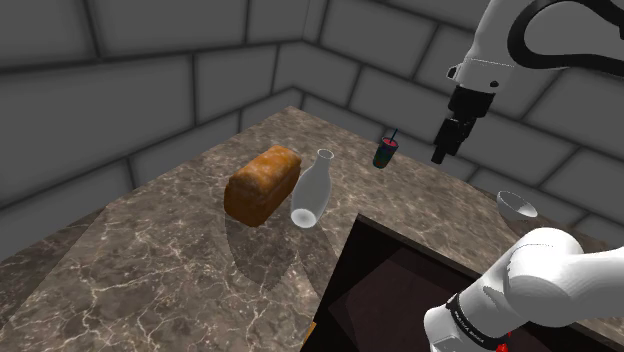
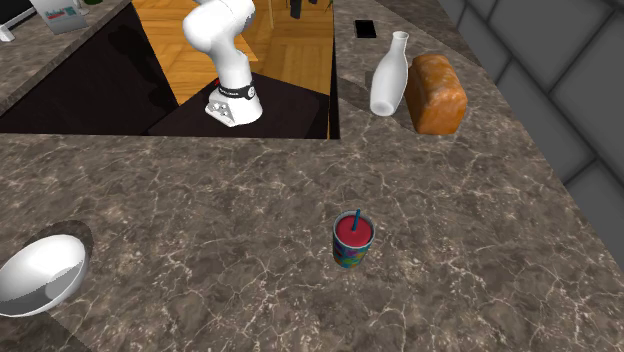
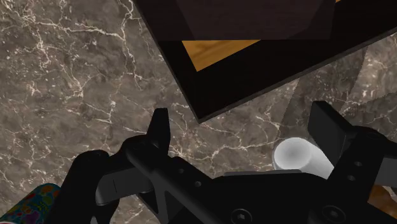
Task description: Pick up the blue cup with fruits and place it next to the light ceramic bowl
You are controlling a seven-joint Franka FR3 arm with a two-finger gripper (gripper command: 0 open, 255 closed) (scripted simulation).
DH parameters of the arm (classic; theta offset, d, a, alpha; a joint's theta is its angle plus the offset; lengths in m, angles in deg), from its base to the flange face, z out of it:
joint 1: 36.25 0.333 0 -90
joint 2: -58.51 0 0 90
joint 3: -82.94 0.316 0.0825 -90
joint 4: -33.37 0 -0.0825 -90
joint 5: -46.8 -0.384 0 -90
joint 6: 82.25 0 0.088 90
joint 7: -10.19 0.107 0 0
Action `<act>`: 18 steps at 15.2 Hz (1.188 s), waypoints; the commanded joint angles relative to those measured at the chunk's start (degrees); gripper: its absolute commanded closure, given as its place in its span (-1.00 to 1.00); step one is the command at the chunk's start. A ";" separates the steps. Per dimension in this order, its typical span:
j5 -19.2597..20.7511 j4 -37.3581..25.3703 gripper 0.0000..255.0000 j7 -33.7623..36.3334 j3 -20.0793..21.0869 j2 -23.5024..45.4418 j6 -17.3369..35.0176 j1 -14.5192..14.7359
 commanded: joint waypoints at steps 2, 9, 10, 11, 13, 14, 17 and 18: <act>0.84 0.34 -1.00 -1.14 -0.95 0.82 1.44 -0.34; 5.63 0.64 -1.00 -8.72 -7.61 8.54 11.73 -2.47; 6.12 0.38 -1.00 -9.78 -8.54 9.90 13.19 -2.73; 6.55 0.05 -1.00 -10.84 -9.48 11.33 14.64 -2.96; 7.22 -0.85 -1.00 -12.96 -11.31 14.35 17.49 -3.39; 7.45 -1.41 -1.00 -14.03 -12.23 15.94 18.88 -3.56; 7.68 -3.54 -1.00 -17.34 -14.90 21.01 22.88 -4.02; 7.58 -4.40 -1.00 -18.48 -15.75 22.79 24.15 -4.15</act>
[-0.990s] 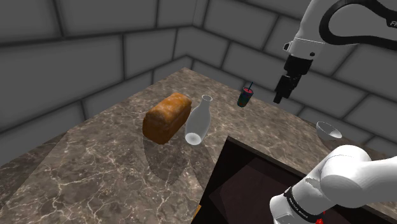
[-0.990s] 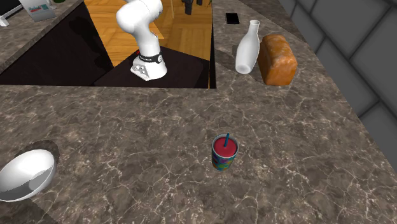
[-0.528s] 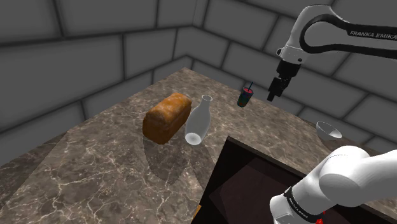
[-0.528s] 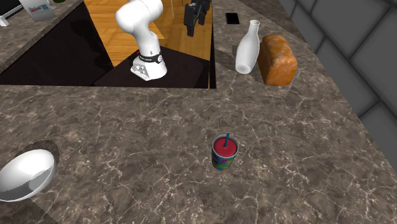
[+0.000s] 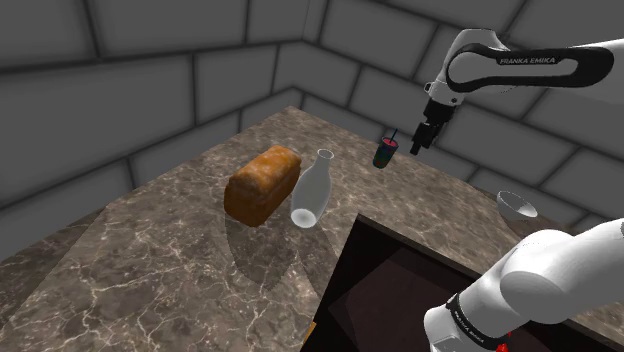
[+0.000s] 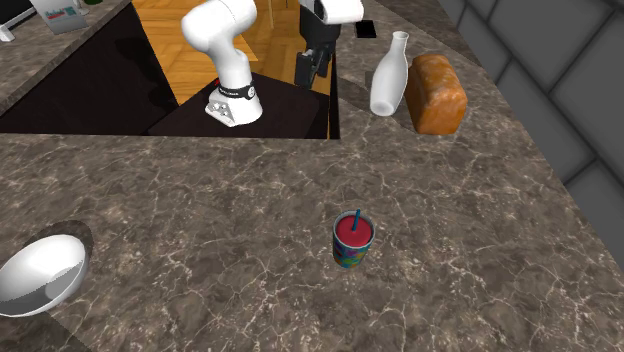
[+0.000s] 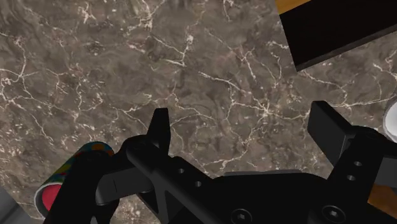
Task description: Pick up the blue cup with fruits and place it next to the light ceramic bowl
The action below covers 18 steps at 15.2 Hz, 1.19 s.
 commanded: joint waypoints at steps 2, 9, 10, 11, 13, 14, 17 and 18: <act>-0.51 -2.52 -1.00 -3.47 -2.57 5.64 4.20 -0.33; -5.22 -11.62 -1.00 -12.62 -7.30 19.74 10.87 -1.61; -6.26 -13.23 -1.00 -14.02 -7.75 21.89 11.55 -1.97; -7.36 -14.92 -1.00 -15.42 -8.14 24.06 12.14 -2.37; -9.70 -18.55 -1.00 -18.19 -8.66 28.45 13.06 -3.39; -10.91 -20.50 -1.00 -19.53 -8.82 30.67 13.38 -3.99; -14.54 -26.91 -1.00 -23.30 -8.79 37.39 13.82 -6.26; -15.68 -29.24 -1.00 -24.42 -8.62 39.64 13.79 -7.17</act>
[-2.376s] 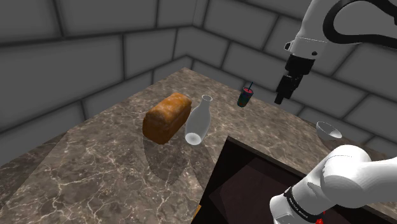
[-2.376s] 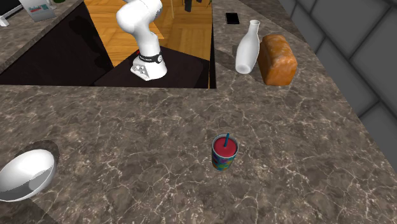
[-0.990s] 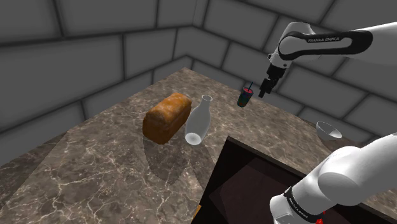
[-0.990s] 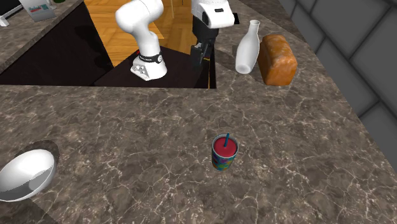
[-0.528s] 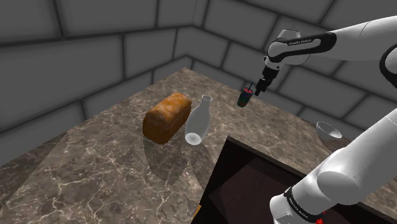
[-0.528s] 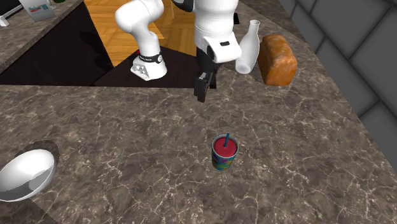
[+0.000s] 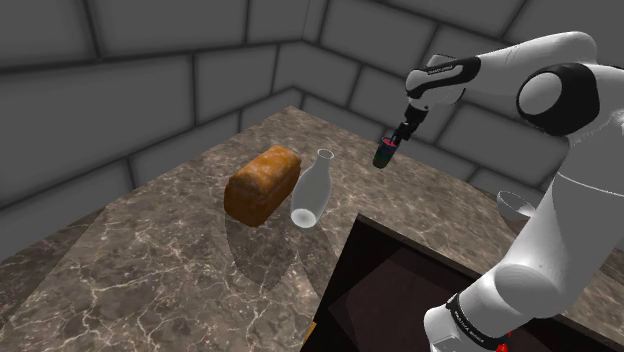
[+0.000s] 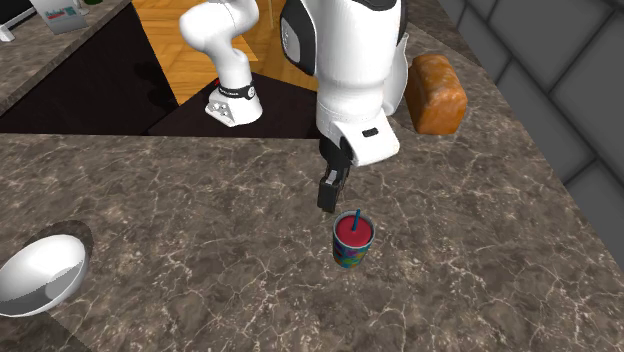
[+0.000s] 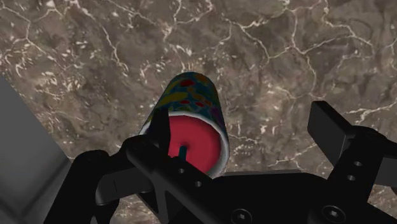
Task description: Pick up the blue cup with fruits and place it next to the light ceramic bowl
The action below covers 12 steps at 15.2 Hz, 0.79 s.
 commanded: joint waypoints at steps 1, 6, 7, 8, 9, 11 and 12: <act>-2.28 -4.99 -1.00 -2.40 0.24 4.42 -0.43 -1.84; -4.70 -9.00 -1.00 -4.47 1.07 9.71 0.95 -3.97; -4.88 -8.72 -1.00 -4.58 1.16 10.06 1.56 -4.04; -5.05 -8.45 -1.00 -4.69 1.25 10.42 2.16 -4.11; -5.24 -8.19 -1.00 -4.80 1.34 10.78 2.76 -4.18; -5.53 -7.82 -1.00 -4.98 1.50 11.38 3.69 -4.30; -5.53 -7.81 -1.00 -4.98 1.50 11.37 3.69 -4.30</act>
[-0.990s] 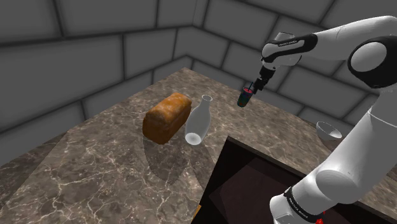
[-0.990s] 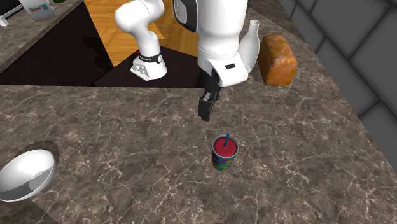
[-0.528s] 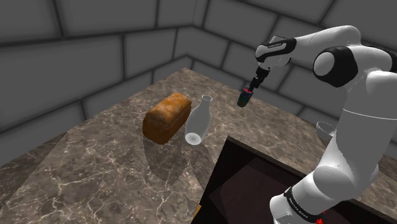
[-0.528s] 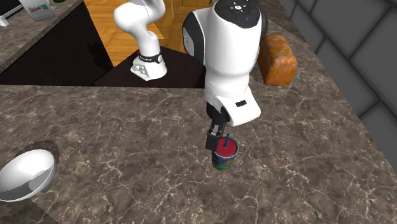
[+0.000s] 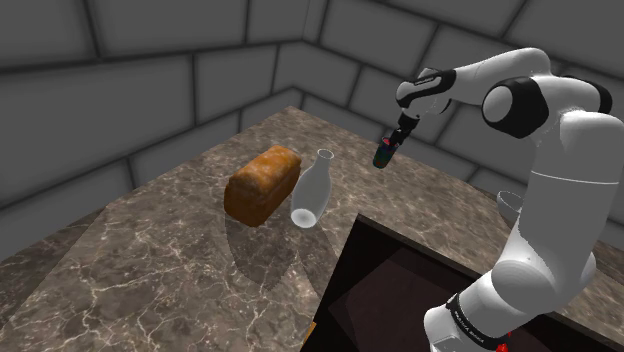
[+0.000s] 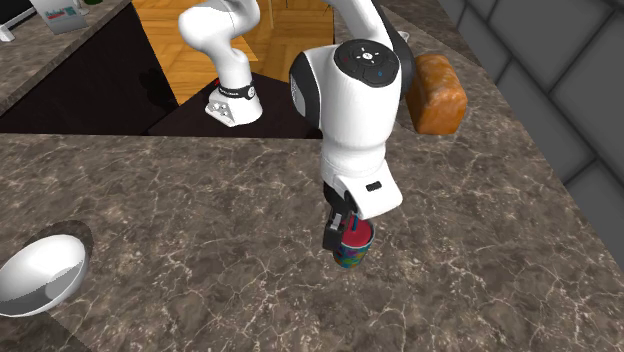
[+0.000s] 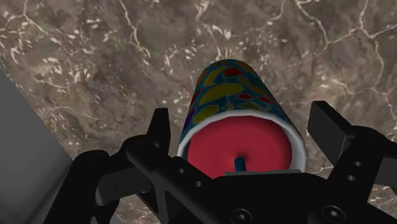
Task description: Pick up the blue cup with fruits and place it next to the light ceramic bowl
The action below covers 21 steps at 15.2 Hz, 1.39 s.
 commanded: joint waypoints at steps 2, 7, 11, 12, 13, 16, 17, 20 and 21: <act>-0.12 -0.10 -1.00 -0.04 0.07 0.29 0.19 -0.06; -0.11 -0.10 -1.00 -0.04 0.07 0.28 0.19 -0.06; -0.10 -0.05 1.00 -0.04 0.06 0.25 0.20 -0.05; -0.11 -0.07 1.00 -0.06 0.06 0.26 0.20 -0.07; -0.12 -0.12 1.00 -0.05 0.07 0.30 0.18 -0.07; -0.12 -0.13 1.00 -0.06 0.06 0.30 0.17 -0.08; -0.12 -0.10 1.00 -0.04 0.07 0.29 0.19 -0.06; 0.39 -1.03 1.00 0.25 -0.22 -0.71 -1.66 0.09; 0.55 -1.36 1.00 0.34 -0.31 -1.02 -2.28 0.14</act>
